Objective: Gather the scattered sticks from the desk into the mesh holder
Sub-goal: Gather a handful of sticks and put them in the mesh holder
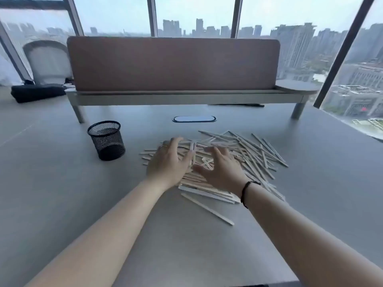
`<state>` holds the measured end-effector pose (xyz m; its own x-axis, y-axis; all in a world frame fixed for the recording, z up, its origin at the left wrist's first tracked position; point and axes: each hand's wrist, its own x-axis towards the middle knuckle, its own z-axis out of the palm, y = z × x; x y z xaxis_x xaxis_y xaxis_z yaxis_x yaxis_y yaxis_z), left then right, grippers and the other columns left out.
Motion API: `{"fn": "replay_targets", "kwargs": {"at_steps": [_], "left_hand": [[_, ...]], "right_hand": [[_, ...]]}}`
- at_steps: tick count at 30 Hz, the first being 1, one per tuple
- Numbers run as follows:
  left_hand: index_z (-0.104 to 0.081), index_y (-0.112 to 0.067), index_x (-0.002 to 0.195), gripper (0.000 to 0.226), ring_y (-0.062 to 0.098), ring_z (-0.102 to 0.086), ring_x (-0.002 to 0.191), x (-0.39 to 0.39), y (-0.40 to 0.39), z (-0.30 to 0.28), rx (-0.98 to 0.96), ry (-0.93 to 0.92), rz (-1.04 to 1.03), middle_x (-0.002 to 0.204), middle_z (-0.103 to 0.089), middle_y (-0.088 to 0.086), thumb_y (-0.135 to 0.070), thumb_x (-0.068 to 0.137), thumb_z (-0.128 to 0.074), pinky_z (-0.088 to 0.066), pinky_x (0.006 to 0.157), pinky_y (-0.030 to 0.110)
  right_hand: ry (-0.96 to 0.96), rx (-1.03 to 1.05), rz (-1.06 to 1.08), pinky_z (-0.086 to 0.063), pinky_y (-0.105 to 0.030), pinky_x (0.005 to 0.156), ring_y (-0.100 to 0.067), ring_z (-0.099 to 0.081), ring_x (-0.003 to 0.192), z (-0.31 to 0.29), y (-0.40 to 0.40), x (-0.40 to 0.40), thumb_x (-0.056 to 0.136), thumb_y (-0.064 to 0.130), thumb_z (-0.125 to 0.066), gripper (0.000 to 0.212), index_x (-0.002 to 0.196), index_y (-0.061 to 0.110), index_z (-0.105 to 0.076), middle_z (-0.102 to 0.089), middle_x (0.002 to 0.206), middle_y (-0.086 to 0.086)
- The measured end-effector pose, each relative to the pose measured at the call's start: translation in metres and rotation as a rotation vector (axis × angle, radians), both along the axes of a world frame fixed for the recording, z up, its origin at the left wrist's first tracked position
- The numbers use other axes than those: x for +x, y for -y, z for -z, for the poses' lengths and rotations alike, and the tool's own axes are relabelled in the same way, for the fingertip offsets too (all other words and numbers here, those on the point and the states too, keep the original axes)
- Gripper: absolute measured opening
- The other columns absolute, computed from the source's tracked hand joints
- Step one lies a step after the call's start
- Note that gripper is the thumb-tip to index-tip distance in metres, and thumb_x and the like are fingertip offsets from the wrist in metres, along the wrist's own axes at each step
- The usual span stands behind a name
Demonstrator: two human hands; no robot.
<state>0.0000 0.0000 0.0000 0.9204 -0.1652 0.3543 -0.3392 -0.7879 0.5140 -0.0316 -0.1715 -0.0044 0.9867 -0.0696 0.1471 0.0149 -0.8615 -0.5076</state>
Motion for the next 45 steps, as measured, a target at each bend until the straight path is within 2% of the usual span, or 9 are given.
{"fn": "replay_targets", "kwargs": {"at_steps": [5,10,16,22,27,33,37,40,45], "left_hand": [[-0.027,-0.033,0.146,0.069,0.031,-0.053,0.122,-0.004,-0.007,0.014,0.14,-0.086,-0.04,0.132,-0.06,0.008,-0.066,0.089,-0.049,-0.046,0.097,0.043],[-0.015,-0.033,0.152,0.087,0.034,-0.037,0.139,0.012,-0.007,0.028,0.238,-0.173,-0.072,0.151,-0.043,0.013,-0.076,0.084,-0.047,-0.032,0.112,0.045],[-0.032,-0.032,0.148,0.069,0.025,-0.042,0.138,0.032,-0.004,0.041,0.218,-0.099,0.007,0.148,-0.051,0.002,-0.068,0.09,-0.045,-0.029,0.115,0.041],[-0.056,-0.027,0.128,0.053,0.019,-0.048,0.128,0.039,-0.008,0.052,0.155,0.006,0.102,0.131,-0.058,-0.006,-0.062,0.088,-0.052,-0.035,0.11,0.039],[-0.062,-0.031,0.12,0.04,0.017,-0.048,0.123,0.041,-0.007,0.053,0.118,0.0,0.146,0.122,-0.056,-0.01,-0.057,0.091,-0.052,-0.037,0.108,0.04],[-0.064,-0.032,0.124,0.057,0.018,-0.046,0.119,0.039,-0.011,0.05,0.152,-0.03,0.204,0.116,-0.058,-0.01,-0.067,0.085,-0.042,-0.04,0.104,0.035],[-0.066,-0.036,0.118,0.056,0.016,-0.048,0.109,0.034,-0.013,0.043,0.171,-0.029,0.258,0.109,-0.06,-0.012,-0.071,0.08,-0.044,-0.041,0.098,0.036],[-0.067,-0.04,0.114,0.047,0.016,-0.05,0.104,0.033,-0.016,0.039,0.145,-0.064,0.302,0.102,-0.061,-0.012,-0.067,0.079,-0.051,-0.043,0.095,0.041],[-0.069,-0.039,0.118,0.039,0.011,-0.05,0.1,0.033,-0.018,0.038,0.18,-0.029,0.362,0.099,-0.06,-0.014,-0.058,0.085,-0.058,-0.045,0.093,0.04]], "right_hand": [[-0.119,-0.16,-0.098,-0.022,-0.048,0.116,-0.031,-0.027,0.143,0.006,0.003,-0.014,0.078,0.078,-0.051,0.083,0.147,0.038,-0.03,-0.028,0.155,-0.006],[-0.162,-0.242,-0.106,-0.012,-0.05,0.119,-0.027,-0.014,0.149,0.026,0.008,-0.004,0.071,0.087,-0.043,0.095,0.15,0.038,-0.022,-0.026,0.157,-0.009],[0.033,-0.272,-0.09,-0.038,-0.041,0.102,-0.025,-0.045,0.123,0.029,0.01,0.02,0.073,0.088,-0.04,0.076,0.123,0.031,-0.053,-0.05,0.127,0.003],[0.169,-0.278,-0.15,-0.04,-0.037,0.091,-0.02,-0.051,0.108,0.037,0.015,0.033,0.076,0.083,-0.043,0.058,0.099,0.033,-0.059,-0.056,0.103,0.009],[0.198,-0.279,-0.173,-0.04,-0.039,0.091,-0.021,-0.053,0.107,0.038,0.018,0.043,0.073,0.086,-0.043,0.06,0.097,0.033,-0.06,-0.059,0.1,0.008],[0.121,-0.32,-0.196,-0.038,-0.033,0.084,-0.019,-0.057,0.106,0.031,0.021,0.041,0.068,0.09,-0.043,0.072,0.108,0.033,-0.061,-0.059,0.108,0.008],[0.103,-0.324,-0.192,-0.029,-0.031,0.069,-0.019,-0.059,0.091,0.024,0.028,0.036,0.066,0.089,-0.049,0.067,0.097,0.03,-0.06,-0.058,0.098,0.009],[0.088,-0.256,-0.2,-0.035,-0.032,0.065,-0.016,-0.057,0.082,0.025,0.036,0.034,0.067,0.087,-0.05,0.06,0.089,0.031,-0.059,-0.052,0.086,0.013],[0.059,-0.201,-0.243,-0.042,-0.033,0.074,-0.015,-0.055,0.087,0.026,0.043,0.032,0.076,0.073,-0.061,0.045,0.093,0.031,-0.063,-0.054,0.093,0.013]]}}
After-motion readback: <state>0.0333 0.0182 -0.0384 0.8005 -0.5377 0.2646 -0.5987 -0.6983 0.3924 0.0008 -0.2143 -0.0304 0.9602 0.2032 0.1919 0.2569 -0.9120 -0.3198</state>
